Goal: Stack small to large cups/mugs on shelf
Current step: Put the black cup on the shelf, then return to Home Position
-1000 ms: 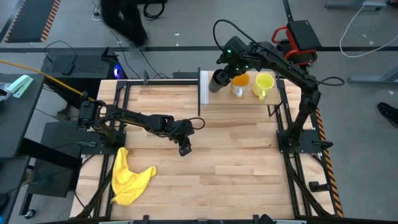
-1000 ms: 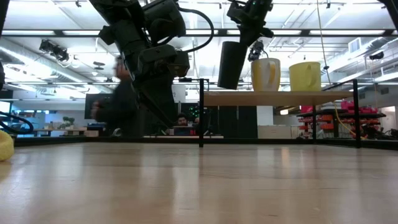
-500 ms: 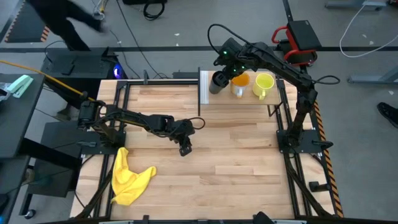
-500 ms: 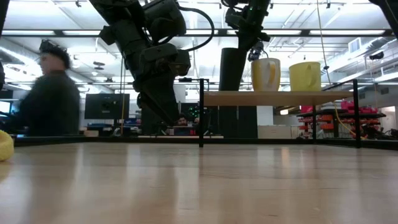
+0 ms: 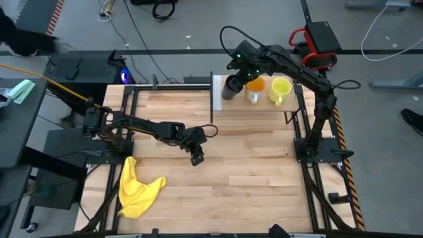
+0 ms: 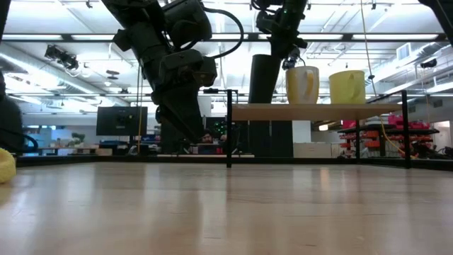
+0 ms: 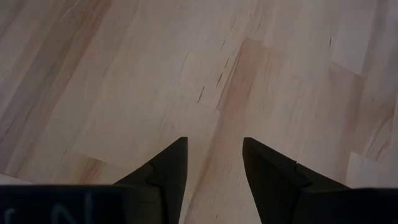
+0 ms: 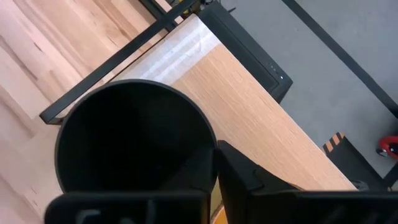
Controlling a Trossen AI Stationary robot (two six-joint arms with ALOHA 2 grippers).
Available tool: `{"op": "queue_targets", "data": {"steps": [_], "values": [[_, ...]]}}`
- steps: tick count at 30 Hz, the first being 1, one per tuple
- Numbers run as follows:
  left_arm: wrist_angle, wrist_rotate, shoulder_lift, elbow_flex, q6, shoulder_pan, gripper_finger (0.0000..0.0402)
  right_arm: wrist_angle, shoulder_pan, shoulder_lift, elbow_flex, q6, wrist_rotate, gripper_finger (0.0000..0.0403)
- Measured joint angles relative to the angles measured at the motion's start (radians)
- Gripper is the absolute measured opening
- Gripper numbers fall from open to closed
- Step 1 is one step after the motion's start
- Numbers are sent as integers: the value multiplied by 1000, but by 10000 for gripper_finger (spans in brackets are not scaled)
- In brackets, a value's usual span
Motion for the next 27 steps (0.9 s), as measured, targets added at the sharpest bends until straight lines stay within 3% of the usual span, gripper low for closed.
{"op": "queue_targets", "data": {"steps": [27], "values": [[0,0,0,0,0,0,162,61,0,2,-1,0,-1,81]]}}
